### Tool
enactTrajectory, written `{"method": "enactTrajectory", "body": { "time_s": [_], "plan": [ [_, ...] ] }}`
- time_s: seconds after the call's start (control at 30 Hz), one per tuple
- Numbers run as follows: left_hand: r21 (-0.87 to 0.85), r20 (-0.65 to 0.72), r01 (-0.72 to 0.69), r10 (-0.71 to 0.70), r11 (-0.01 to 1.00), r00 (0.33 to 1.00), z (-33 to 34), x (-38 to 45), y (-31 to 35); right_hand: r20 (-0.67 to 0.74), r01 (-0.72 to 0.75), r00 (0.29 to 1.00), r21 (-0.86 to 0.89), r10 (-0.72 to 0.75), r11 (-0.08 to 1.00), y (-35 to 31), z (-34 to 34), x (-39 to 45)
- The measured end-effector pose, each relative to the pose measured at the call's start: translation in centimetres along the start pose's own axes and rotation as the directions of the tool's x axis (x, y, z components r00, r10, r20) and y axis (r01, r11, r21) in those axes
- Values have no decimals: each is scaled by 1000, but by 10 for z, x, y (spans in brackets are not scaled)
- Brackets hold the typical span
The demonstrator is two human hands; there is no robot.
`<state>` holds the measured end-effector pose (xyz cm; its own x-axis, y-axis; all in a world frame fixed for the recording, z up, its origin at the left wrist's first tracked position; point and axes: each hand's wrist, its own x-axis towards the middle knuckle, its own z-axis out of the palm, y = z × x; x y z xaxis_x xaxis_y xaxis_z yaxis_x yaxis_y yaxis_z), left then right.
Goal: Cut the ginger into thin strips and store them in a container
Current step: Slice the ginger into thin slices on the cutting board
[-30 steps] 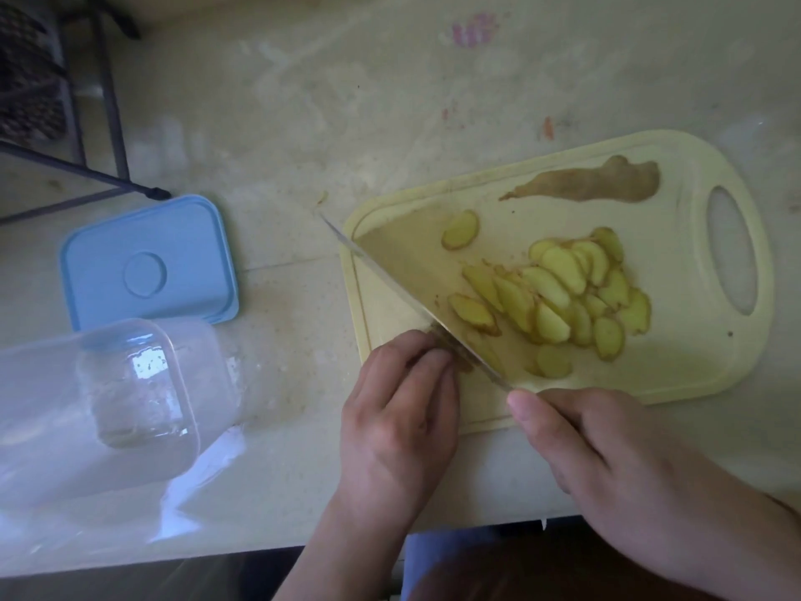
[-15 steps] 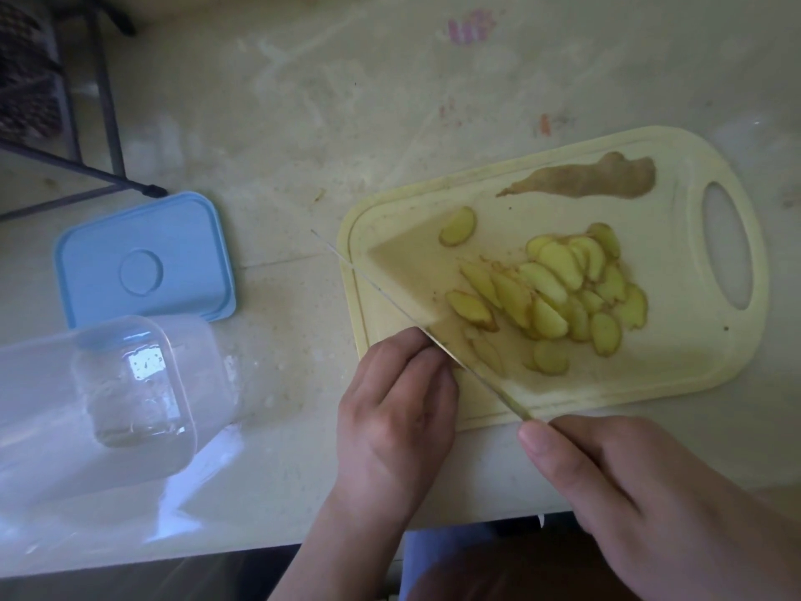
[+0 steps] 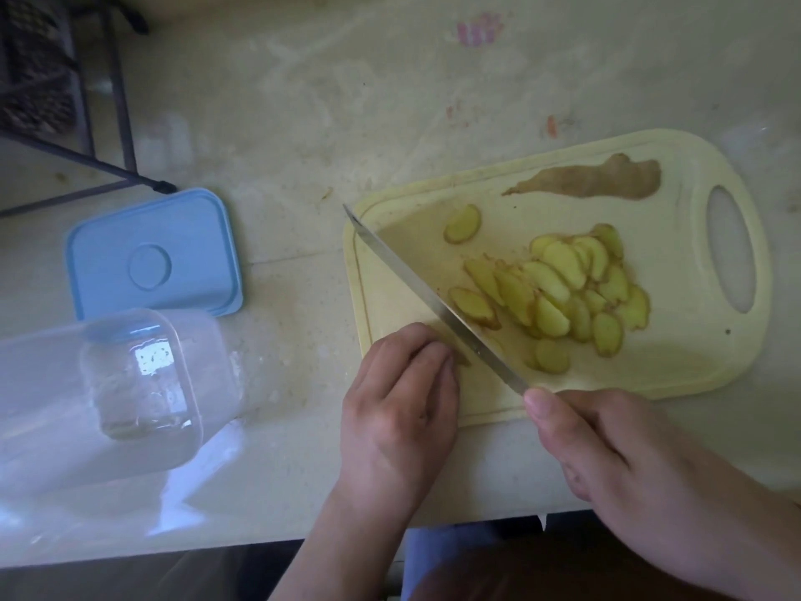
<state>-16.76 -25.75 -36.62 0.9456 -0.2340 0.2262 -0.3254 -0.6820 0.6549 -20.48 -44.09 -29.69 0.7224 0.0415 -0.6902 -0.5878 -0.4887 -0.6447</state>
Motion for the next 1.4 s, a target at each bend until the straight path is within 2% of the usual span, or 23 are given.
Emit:
{"method": "enactTrajectory", "body": {
  "time_s": [0.2, 0.3, 0.43, 0.63, 0.73, 0.83, 1.07, 1.23, 1.33, 1.4],
  "plan": [
    [-6, -3, 36, -36, 999, 999, 0, -2, 0, -27, -21, 999, -19, 21, 1000, -6, 4, -14],
    [0, -12, 24, -24, 1000, 1000, 0, -1, 0, -126, 14, 992, -74, -23, 997, -3, 5, -20],
    [-1, -27, 7, -7, 1000, 1000, 0, -1, 0, -37, -31, 999, -76, 28, 997, -7, 2, -20],
    [1, -24, -8, 8, 1000, 1000, -1, -1, -1, -88, -55, 995, -141, 43, 989, -9, 6, -24],
    [-5, -21, -14, 14, 1000, 1000, -1, 0, -3, -151, -27, 989, -190, -2, 981, -13, 9, -16],
    [-16, -30, -17, 17, 1000, 999, 0, 0, -3, -36, -22, 999, -116, 18, 993, -10, 16, -1],
    [-7, -31, -32, 32, 999, 999, 2, -2, -6, 6, -21, 1000, 70, 20, 997, -4, 8, 6],
    [-22, -6, -42, 42, 999, 999, 0, -4, -9, 45, -34, 999, 99, 29, 995, -7, 3, -1],
    [-27, -15, -26, 26, 999, 1000, 0, -4, -8, -8, -17, 1000, 18, 17, 1000, -11, 6, -8],
    [-23, -30, -29, 28, 999, 999, 1, -4, -8, -109, 46, 993, -27, -48, 999, -10, 8, -12]
  ]
}}
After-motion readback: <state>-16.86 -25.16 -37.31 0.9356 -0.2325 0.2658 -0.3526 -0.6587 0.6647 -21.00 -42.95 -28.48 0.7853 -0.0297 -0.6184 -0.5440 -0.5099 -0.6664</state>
